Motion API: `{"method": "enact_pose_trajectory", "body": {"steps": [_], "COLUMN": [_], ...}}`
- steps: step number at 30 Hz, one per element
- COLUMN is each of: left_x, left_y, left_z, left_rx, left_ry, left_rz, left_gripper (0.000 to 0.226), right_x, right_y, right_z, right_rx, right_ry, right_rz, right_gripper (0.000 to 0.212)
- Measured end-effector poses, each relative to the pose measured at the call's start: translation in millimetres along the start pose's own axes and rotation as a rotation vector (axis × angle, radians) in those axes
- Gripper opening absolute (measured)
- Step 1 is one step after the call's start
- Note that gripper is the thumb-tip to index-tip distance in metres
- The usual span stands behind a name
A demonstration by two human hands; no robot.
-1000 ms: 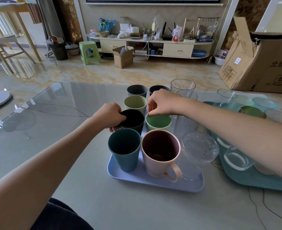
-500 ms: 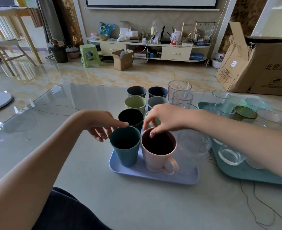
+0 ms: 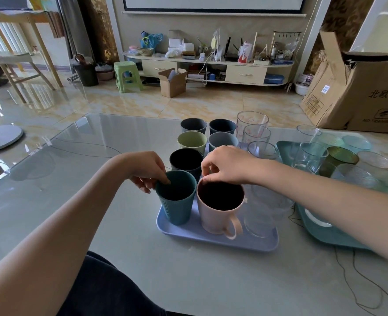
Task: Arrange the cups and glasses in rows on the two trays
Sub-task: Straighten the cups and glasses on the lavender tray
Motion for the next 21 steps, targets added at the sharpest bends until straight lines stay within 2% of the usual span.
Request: {"method": "enact_pose_trajectory", "body": {"steps": [11,15,18,21], "left_x": [0.3,13.8,19.2,8.5], "left_y": [-5.0,-18.3,-41.9,-62.1], "left_z": [1.4,-6.4,-4.3,0.1], "left_rx": [0.001,0.049,0.106,0.179], "left_ry": [-0.051,-0.136,-0.104,-0.094], "left_rz": [-0.091,-0.309,-0.458,-0.466], "left_gripper": [0.015,0.027,0.029,0.023], "right_x": [4.5,17.7,24.7,22.0], "right_y": [-2.3,1.5,10.4,28.9], "right_z": [-6.2,-23.1,-47.7,-84.8], "right_rx": [-0.039,-0.065,-0.106,-0.230], "right_ry": [-0.012,0.034,0.157,0.441], "right_rz": [0.017,0.228,0.379,0.528], "right_gripper": [0.013,0.019,0.019,0.013]}}
Point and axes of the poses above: each hand's wrist, its own z-axis towards the middle knuckle, its own x-axis out of the back of the hand, y = z × x, the point moved 1 cm from there along z, towards the middle knuckle, and after that the axes turned 5 degrees about -y, right-handed, at the moved point
